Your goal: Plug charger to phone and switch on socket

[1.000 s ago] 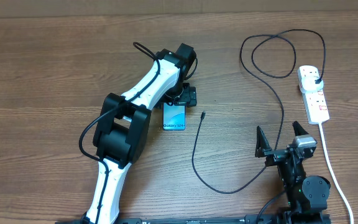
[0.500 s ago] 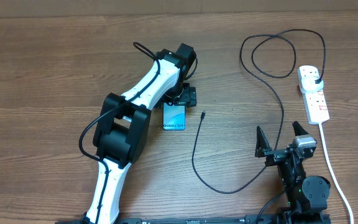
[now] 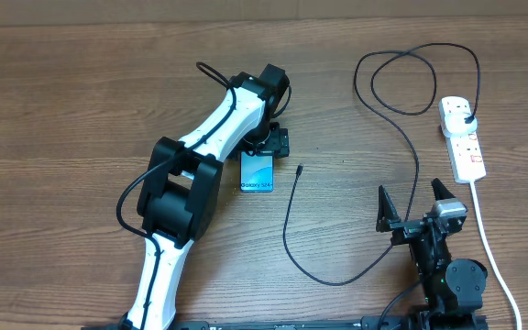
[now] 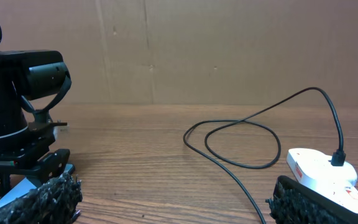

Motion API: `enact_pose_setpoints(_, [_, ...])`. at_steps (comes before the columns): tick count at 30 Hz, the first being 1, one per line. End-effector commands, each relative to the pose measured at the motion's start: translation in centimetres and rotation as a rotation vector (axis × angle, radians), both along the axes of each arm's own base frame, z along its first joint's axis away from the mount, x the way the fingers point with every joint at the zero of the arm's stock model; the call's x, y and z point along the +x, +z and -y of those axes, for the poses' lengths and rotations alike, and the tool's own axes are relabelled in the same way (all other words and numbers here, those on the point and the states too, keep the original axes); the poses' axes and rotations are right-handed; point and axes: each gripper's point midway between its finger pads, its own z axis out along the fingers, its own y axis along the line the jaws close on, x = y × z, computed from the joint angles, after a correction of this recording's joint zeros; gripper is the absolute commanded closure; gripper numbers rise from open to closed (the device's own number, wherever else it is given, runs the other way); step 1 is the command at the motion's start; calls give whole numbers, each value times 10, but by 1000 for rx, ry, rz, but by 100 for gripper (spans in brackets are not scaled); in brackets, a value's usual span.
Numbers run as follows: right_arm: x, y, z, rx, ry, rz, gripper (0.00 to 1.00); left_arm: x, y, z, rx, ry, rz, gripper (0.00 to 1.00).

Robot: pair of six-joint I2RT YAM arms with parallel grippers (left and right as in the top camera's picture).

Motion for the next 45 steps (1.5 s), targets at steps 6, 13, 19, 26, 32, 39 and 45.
enact_pose_setpoints(6, [0, -3, -1, -5, 7, 0, 0, -5, -11, -3, 11, -11, -33, 1])
enact_pose_setpoints(13, [0, -3, -1, -5, 7, 0, 0, -6, -11, -4, 13, -11, -37, 3])
enact_pose_setpoints(19, [0, -3, -1, -5, 7, 0, 0, -6, -11, -4, 13, -11, -37, 6])
enact_pose_setpoints(26, [0, -3, -1, -5, 7, 0, 0, -6, -11, -4, 13, -11, -36, 8])
enact_pose_setpoints(32, [0, -3, -1, -5, 7, 0, 0, -6, -11, -4, 13, -11, -37, 13])
enact_pose_setpoints(39, [0, -3, -1, -5, 7, 0, 0, -6, -11, -4, 13, -11, -36, 14])
enact_pose_setpoints(45, [0, -3, -1, -5, 7, 0, 0, -6, -11, -4, 13, -11, -36, 18])
